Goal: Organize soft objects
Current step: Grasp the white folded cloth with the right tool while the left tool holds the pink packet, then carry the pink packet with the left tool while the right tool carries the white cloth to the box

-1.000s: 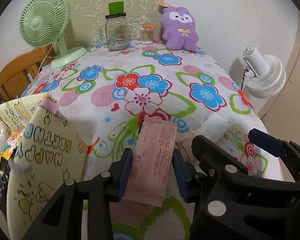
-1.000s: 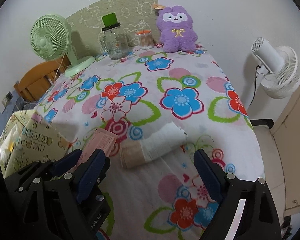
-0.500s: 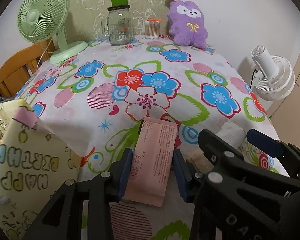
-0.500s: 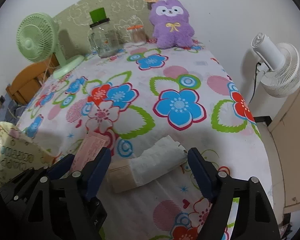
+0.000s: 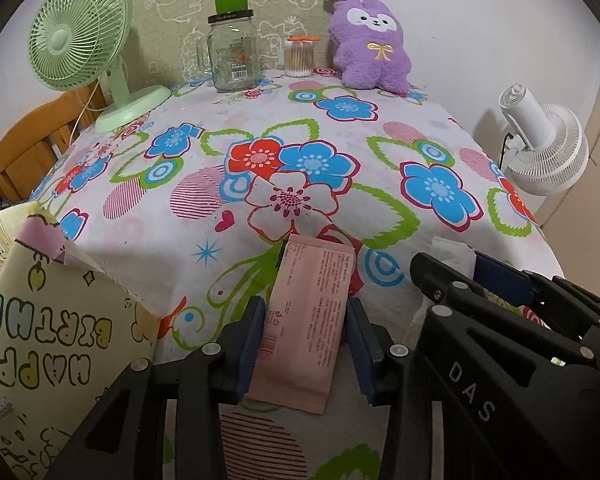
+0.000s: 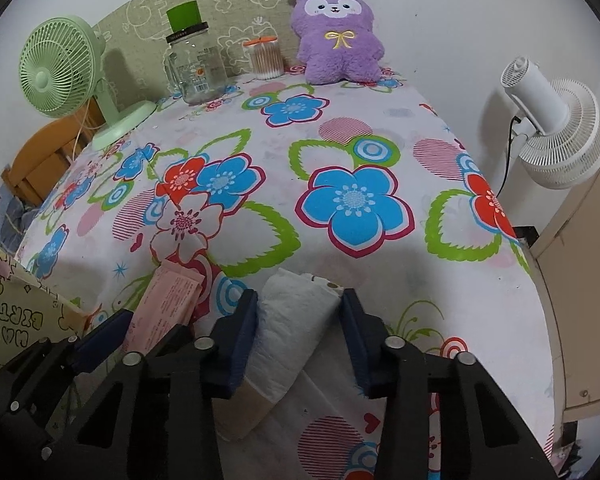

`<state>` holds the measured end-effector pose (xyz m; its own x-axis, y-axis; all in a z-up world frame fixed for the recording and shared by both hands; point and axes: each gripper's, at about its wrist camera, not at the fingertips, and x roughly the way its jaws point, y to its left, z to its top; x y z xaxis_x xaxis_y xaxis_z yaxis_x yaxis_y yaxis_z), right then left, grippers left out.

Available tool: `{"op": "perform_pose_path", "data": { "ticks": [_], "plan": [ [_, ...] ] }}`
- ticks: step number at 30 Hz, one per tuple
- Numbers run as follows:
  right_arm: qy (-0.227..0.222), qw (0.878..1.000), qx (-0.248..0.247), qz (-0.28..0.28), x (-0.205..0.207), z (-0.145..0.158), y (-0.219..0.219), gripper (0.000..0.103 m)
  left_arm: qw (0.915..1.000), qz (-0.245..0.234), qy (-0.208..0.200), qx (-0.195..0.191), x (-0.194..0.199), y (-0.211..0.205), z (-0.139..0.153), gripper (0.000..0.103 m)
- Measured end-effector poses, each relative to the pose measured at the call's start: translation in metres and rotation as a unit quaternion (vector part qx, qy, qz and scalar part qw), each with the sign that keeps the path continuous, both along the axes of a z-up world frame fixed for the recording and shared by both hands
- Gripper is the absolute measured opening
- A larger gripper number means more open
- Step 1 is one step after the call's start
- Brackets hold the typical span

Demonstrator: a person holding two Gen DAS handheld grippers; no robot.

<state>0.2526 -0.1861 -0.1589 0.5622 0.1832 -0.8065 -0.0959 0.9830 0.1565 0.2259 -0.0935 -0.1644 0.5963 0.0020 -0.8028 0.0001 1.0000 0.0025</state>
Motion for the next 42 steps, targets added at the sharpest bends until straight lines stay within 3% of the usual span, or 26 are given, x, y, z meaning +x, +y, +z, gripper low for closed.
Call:
{"op": "perform_pose_path", "data": {
  "ticks": [13, 42],
  "plan": [
    [0.001, 1.0, 0.007, 0.005, -0.013, 0.003, -0.001, 0.029, 0.9999, -0.01, 0.0, 0.005, -0.013, -0.002, 0.002, 0.042],
    [-0.026, 0.999, 0.004, -0.026, -0.083, 0.036, -0.012, 0.028, 0.9981, -0.051, -0.032, 0.011, -0.074, -0.013, 0.032, 0.042]
  ]
}}
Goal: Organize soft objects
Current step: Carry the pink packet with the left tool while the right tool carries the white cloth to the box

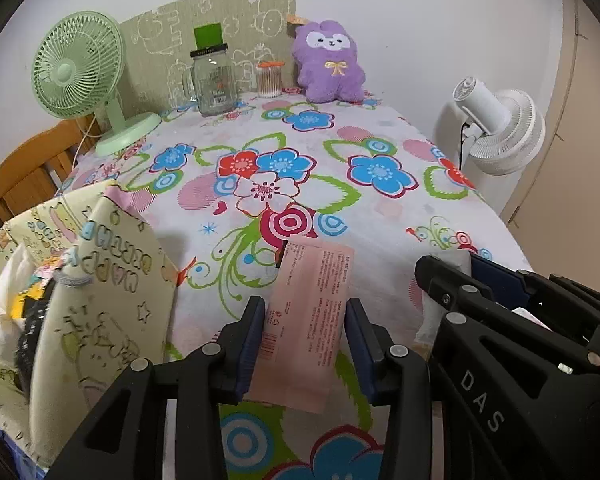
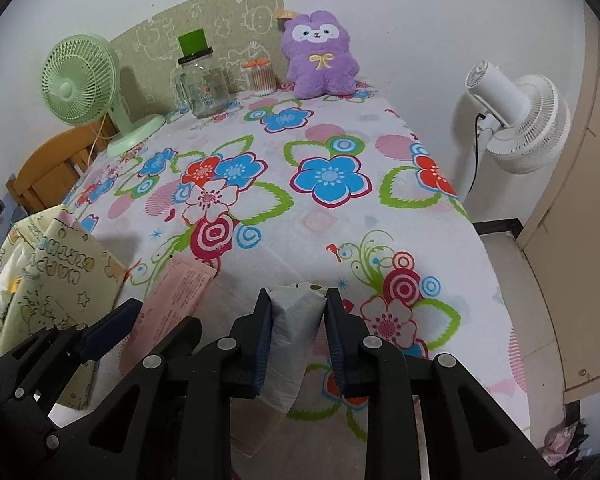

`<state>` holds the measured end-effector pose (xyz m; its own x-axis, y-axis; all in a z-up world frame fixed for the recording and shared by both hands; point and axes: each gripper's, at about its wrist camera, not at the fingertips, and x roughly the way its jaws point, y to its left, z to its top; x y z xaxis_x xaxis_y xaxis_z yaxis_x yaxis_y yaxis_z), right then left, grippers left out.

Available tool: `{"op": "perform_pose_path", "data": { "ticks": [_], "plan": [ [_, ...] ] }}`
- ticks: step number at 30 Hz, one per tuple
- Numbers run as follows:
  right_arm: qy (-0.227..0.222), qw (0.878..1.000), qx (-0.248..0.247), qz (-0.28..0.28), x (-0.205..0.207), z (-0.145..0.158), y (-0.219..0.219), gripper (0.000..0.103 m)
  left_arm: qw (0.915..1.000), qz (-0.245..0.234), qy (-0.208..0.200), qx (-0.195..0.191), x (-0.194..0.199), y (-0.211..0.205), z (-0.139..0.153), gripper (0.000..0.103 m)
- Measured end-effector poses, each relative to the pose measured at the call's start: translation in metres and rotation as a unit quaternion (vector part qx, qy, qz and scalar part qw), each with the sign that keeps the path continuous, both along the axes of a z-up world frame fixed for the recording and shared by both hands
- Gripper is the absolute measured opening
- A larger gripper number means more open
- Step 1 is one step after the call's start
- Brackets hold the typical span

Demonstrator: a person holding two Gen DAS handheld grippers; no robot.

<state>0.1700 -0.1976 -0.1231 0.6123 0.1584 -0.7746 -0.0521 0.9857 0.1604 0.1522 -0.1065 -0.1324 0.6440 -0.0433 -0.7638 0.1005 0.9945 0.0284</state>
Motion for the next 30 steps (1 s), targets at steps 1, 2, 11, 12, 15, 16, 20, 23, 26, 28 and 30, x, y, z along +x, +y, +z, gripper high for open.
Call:
{"op": "perform_pose_path", "data": {
  "ticks": [1, 2, 11, 12, 15, 16, 20, 23, 26, 28, 30],
  "plan": [
    [-0.002, 1.0, 0.0, -0.001, -0.002, 0.002, 0.0, 0.028, 1.0, -0.001, -0.003, 0.0, -0.003, 0.0, 0.003, 0.042],
    [-0.005, 1.0, -0.001, -0.002, -0.006, 0.005, 0.0, 0.028, 1.0, -0.002, -0.007, 0.001, -0.006, 0.0, 0.006, 0.042],
    [-0.03, 0.999, -0.006, -0.009, -0.029, 0.032, 0.003, 0.028, 0.9991, -0.028, -0.031, 0.002, -0.027, -0.005, 0.032, 0.042],
    [-0.035, 0.999, -0.008, -0.011, -0.032, 0.037, 0.003, 0.028, 0.9989, -0.031, -0.034, 0.001, -0.029, -0.005, 0.035, 0.042],
    [-0.044, 0.999, -0.014, -0.015, -0.038, 0.047, 0.003, 0.028, 0.9984, -0.037, -0.043, 0.0, -0.035, -0.005, 0.044, 0.042],
    [-0.045, 0.999, -0.016, -0.016, -0.04, 0.05, 0.003, 0.028, 0.9982, -0.039, -0.045, -0.001, -0.037, -0.005, 0.047, 0.042],
    [-0.056, 0.998, -0.027, -0.018, -0.051, 0.064, 0.005, 0.028, 0.9972, -0.048, -0.057, -0.001, -0.046, -0.004, 0.058, 0.042],
    [-0.066, 0.997, -0.029, -0.02, -0.057, 0.074, 0.006, 0.028, 0.9962, -0.054, -0.068, -0.003, -0.053, -0.002, 0.068, 0.042],
    [-0.077, 0.996, -0.031, -0.023, -0.064, 0.084, 0.009, 0.028, 0.9952, -0.059, -0.078, -0.004, -0.059, 0.001, 0.076, 0.042],
    [-0.083, 0.996, -0.031, -0.025, -0.069, 0.09, 0.011, 0.028, 0.9944, -0.061, -0.085, -0.004, -0.063, 0.003, 0.082, 0.042],
    [-0.091, 0.995, -0.032, -0.026, -0.075, 0.097, 0.013, 0.028, 0.9936, -0.065, -0.093, -0.005, -0.067, 0.005, 0.088, 0.042]
  ]
}}
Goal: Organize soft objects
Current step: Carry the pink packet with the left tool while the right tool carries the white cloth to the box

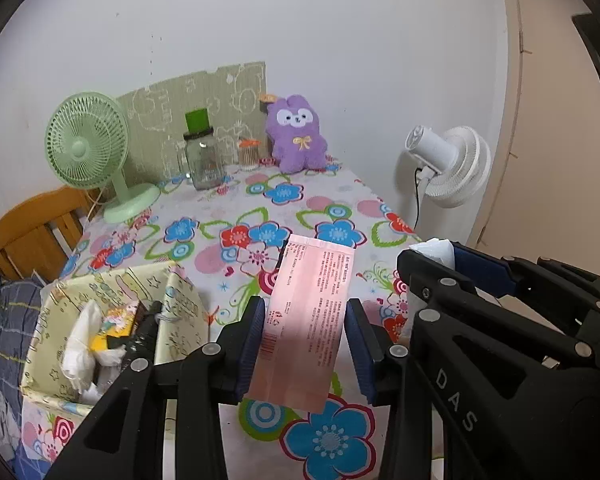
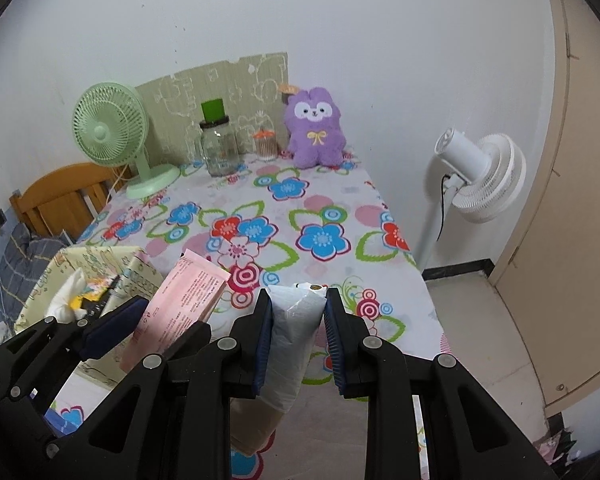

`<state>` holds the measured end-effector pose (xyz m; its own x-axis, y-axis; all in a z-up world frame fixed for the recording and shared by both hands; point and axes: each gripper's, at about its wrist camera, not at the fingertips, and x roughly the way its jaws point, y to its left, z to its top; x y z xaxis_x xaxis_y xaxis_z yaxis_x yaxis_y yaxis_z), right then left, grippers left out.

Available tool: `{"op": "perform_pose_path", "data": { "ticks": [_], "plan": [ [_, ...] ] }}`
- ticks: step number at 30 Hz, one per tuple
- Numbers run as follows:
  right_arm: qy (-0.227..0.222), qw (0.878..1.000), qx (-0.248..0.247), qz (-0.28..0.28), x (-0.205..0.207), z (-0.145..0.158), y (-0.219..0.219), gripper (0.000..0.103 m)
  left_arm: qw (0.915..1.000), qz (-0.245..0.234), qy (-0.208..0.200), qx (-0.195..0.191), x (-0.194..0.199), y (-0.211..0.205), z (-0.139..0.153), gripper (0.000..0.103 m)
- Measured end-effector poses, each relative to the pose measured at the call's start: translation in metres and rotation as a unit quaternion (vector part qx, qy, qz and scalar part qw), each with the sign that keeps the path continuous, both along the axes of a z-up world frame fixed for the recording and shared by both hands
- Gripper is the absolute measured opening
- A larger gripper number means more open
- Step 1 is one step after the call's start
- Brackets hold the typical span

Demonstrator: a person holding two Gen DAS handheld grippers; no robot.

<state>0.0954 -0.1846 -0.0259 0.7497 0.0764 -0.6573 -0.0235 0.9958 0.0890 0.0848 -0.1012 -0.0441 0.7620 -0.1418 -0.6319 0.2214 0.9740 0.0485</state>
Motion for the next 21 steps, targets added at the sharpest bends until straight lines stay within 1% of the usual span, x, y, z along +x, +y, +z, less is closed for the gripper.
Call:
{"op": "perform_pose_path", "data": {
  "ticks": [9, 21],
  "plan": [
    [-0.028, 1.0, -0.003, 0.001, -0.015, 0.025, 0.016, 0.028, 0.9996, 0.0, -0.027, -0.009, -0.013, 0.019, 0.022, 0.042],
    [-0.054, 0.998, -0.004, 0.03, -0.015, 0.045, 0.051, 0.028, 0.9984, 0.025, -0.049, -0.015, -0.015, 0.057, 0.037, 0.042]
  ]
}}
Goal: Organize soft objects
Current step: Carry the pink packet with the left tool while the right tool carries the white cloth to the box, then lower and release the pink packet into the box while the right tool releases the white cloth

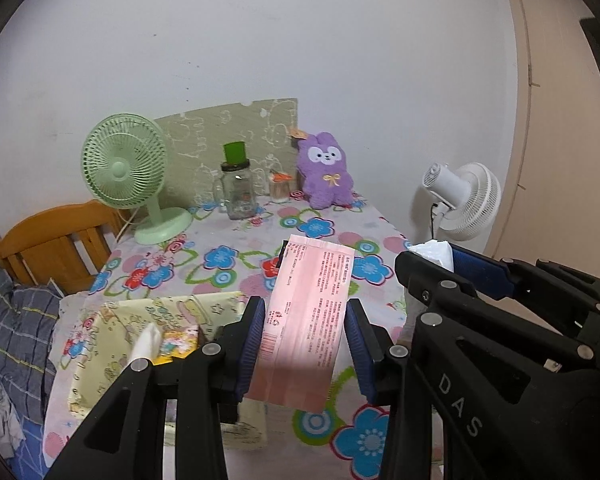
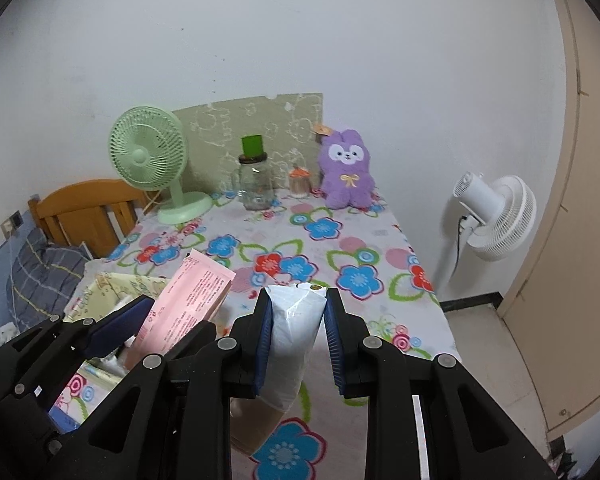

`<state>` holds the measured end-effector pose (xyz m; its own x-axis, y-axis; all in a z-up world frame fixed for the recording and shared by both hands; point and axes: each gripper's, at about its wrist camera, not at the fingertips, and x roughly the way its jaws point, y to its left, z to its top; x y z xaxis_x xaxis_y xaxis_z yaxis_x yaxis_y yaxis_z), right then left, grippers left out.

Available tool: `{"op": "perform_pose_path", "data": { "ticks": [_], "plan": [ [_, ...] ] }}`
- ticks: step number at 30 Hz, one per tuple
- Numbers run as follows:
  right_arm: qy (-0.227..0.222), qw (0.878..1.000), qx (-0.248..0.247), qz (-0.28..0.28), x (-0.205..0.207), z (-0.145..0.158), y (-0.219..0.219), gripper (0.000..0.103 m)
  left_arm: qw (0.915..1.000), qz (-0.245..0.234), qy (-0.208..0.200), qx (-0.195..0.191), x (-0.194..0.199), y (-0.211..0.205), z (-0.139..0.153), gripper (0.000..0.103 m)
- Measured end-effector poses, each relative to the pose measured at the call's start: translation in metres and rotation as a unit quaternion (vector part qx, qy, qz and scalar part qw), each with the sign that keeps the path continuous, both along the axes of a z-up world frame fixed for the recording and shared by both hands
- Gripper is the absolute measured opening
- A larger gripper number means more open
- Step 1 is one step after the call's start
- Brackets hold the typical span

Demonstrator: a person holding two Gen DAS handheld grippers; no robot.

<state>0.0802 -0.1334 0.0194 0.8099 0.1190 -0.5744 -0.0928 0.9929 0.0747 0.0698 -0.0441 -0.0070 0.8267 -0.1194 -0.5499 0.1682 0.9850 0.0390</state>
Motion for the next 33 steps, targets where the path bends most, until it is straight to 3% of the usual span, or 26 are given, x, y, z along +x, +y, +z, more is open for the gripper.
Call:
{"op": "perform_pose_path", "data": {
  "ticks": [15, 33],
  "plan": [
    [-0.009, 0.999, -0.005, 0.04, 0.013, 0.009, 0.046, 0.028, 0.9992, 0.039, -0.007, -0.002, 0.012, 0.046, 0.004, 0.042],
    [0.006, 0.995, 0.009, 0.101, 0.041, -0.008, 0.105, 0.028, 0.9966, 0.081, 0.011, 0.008, 0.035, 0.103, -0.013, 0.042]
  ]
}}
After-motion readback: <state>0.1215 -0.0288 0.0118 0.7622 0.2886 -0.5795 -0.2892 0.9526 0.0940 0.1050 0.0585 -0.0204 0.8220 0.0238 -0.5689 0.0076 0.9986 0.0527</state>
